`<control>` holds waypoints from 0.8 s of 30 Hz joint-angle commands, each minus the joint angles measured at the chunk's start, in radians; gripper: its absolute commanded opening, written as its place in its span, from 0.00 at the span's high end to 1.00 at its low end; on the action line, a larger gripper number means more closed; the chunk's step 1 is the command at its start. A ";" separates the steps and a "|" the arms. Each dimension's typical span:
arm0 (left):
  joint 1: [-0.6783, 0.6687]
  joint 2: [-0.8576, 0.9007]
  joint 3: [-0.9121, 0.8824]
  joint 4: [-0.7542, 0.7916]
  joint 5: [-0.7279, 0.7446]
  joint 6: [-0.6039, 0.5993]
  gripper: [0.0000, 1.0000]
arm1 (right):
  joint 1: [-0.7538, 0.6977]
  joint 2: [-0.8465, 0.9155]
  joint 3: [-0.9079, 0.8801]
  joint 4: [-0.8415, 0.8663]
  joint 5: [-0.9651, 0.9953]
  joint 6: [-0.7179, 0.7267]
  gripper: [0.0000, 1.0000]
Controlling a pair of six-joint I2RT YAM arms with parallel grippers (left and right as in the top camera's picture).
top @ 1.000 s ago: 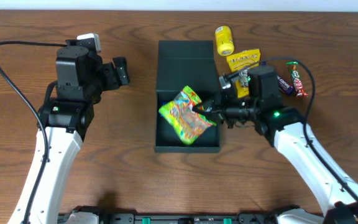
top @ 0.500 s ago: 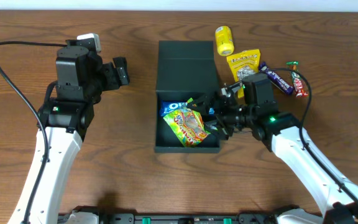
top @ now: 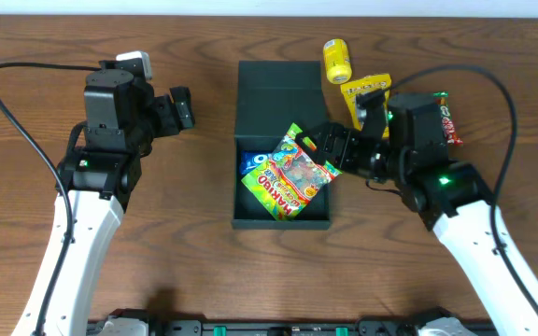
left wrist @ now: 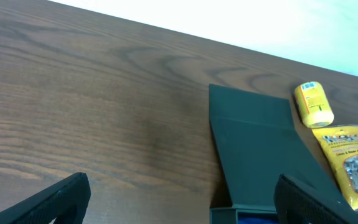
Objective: Pack container
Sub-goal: 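Push the gummy bag down into the box with the right gripper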
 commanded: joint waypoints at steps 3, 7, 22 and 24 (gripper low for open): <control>-0.002 -0.005 0.029 -0.004 0.008 0.034 0.05 | 0.039 -0.002 0.034 -0.076 0.155 -0.483 0.01; -0.002 -0.005 0.029 -0.005 0.008 0.034 0.04 | 0.039 0.045 0.034 -0.119 0.202 -0.615 0.01; -0.002 -0.005 0.029 -0.005 0.008 0.034 0.05 | 0.039 0.294 0.034 -0.100 0.224 -0.916 0.09; -0.002 -0.005 0.029 -0.005 0.008 0.034 0.05 | 0.040 0.316 0.034 -0.085 0.223 -0.921 0.09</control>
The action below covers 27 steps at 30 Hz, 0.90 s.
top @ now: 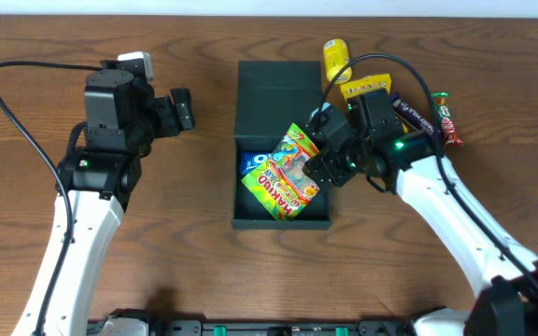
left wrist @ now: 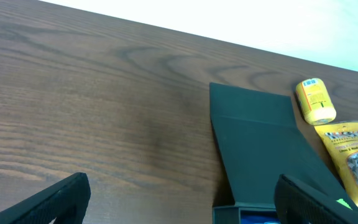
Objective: Pack container
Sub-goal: 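Push the gummy bag down into the box with the right gripper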
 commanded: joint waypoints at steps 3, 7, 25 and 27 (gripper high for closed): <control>-0.002 -0.005 0.029 -0.003 0.008 0.018 0.05 | 0.007 0.057 0.008 0.024 -0.027 -0.084 0.10; -0.002 -0.005 0.029 -0.003 0.008 0.018 0.05 | 0.008 0.091 0.008 0.039 -0.054 -0.093 0.24; -0.002 -0.005 0.029 -0.003 0.008 0.018 0.05 | 0.074 0.162 0.008 0.039 -0.042 -0.116 0.72; -0.002 -0.005 0.029 -0.002 0.008 0.018 0.05 | 0.074 0.162 0.008 0.035 -0.042 -0.115 0.88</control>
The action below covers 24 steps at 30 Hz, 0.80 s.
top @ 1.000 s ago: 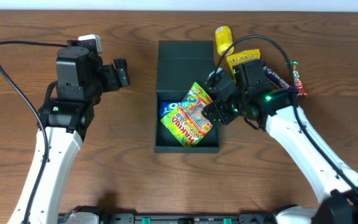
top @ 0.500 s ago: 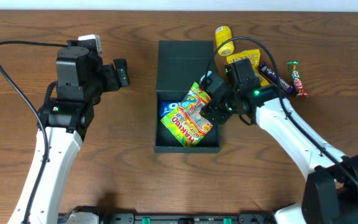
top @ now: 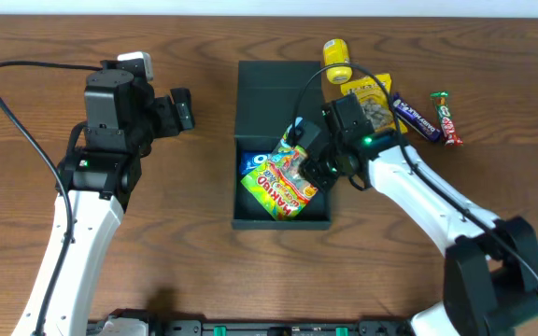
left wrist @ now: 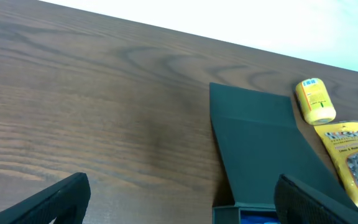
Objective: Pack container
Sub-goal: 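Push the gummy bag down into the box with the right gripper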
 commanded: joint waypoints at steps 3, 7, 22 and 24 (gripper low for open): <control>-0.002 -0.005 0.029 -0.003 0.008 0.018 0.05 | 0.012 0.008 0.009 -0.012 -0.014 0.034 0.99; -0.002 -0.005 0.029 -0.003 0.008 0.018 0.04 | 0.012 0.008 0.040 -0.035 -0.045 0.146 0.99; -0.002 -0.005 0.029 -0.002 0.008 0.018 0.05 | 0.012 0.008 0.185 -0.222 -0.195 0.832 0.99; -0.002 -0.005 0.029 -0.002 0.008 0.018 0.05 | 0.013 0.008 0.184 -0.256 -0.194 0.872 0.99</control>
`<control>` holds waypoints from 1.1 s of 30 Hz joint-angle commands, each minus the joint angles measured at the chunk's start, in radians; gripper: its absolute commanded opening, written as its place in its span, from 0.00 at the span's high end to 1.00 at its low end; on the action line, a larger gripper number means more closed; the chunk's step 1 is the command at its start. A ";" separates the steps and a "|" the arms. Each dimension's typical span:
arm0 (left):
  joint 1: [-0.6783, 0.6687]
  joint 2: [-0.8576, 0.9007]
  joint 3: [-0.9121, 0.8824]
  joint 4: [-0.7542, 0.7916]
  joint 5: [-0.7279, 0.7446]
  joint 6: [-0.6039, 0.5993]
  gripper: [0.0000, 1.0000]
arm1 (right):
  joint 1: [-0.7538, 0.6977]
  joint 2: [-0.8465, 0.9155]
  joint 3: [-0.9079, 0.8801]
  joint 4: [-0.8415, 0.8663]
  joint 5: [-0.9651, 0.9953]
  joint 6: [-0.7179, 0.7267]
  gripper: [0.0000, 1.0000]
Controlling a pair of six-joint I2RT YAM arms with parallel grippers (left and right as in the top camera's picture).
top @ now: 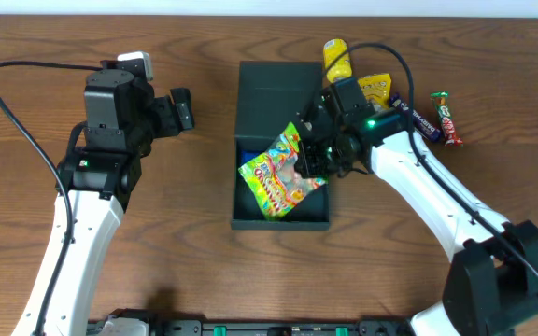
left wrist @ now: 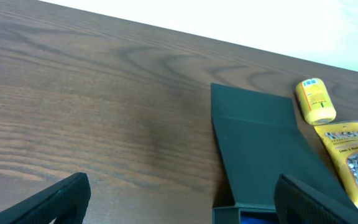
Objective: Pack container
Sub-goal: 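Push the gummy bag down into the box with the right gripper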
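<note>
A dark green box [top: 235, 201] stands mid-table with its lid [top: 279, 93] folded back on the far side. A colourful Haribo gummy bag [top: 274, 179] tilts over the box's opening, and my right gripper [top: 309, 154] is shut on its right corner. What lies under the bag is hidden in the overhead view; the left wrist view shows a sliver of a blue packet [left wrist: 253, 218] inside the box. My left gripper [top: 180, 107] hangs open and empty to the left of the box, its dark fingers [left wrist: 58, 199] wide apart.
Beyond the box on the right are a yellow can [top: 337, 58], a yellow snack pouch [top: 377, 89] and two candy bars [top: 411, 118] [top: 446, 117]. The can [left wrist: 314, 102] and pouch [left wrist: 350, 162] also show in the left wrist view. Black cables loop over both arms.
The right gripper has shifted slightly toward the far side, and the gummy bag has tipped left, now covering the blue packet that showed at the box's left. The left arm has not moved.
The right gripper held the gummy bag at its right edge over the box's right rim. At each later moment the arm reached further left and the bag sat more squarely over the opening. Now it leans over the box's left half. The left gripper stayed open throughout.
</note>
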 commanded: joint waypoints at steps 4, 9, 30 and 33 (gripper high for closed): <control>-0.002 -0.005 0.029 -0.002 0.008 0.018 0.05 | 0.024 0.006 0.008 -0.067 -0.054 0.234 0.98; -0.002 -0.005 0.029 -0.003 0.008 0.018 0.05 | 0.068 0.006 -0.002 -0.079 -0.061 0.320 0.99; -0.002 -0.005 0.029 -0.011 0.008 0.019 0.05 | 0.132 0.003 0.043 -0.241 0.243 0.377 0.01; -0.002 -0.005 0.029 -0.014 0.008 0.019 0.05 | 0.133 -0.008 0.109 -0.280 0.311 0.356 0.01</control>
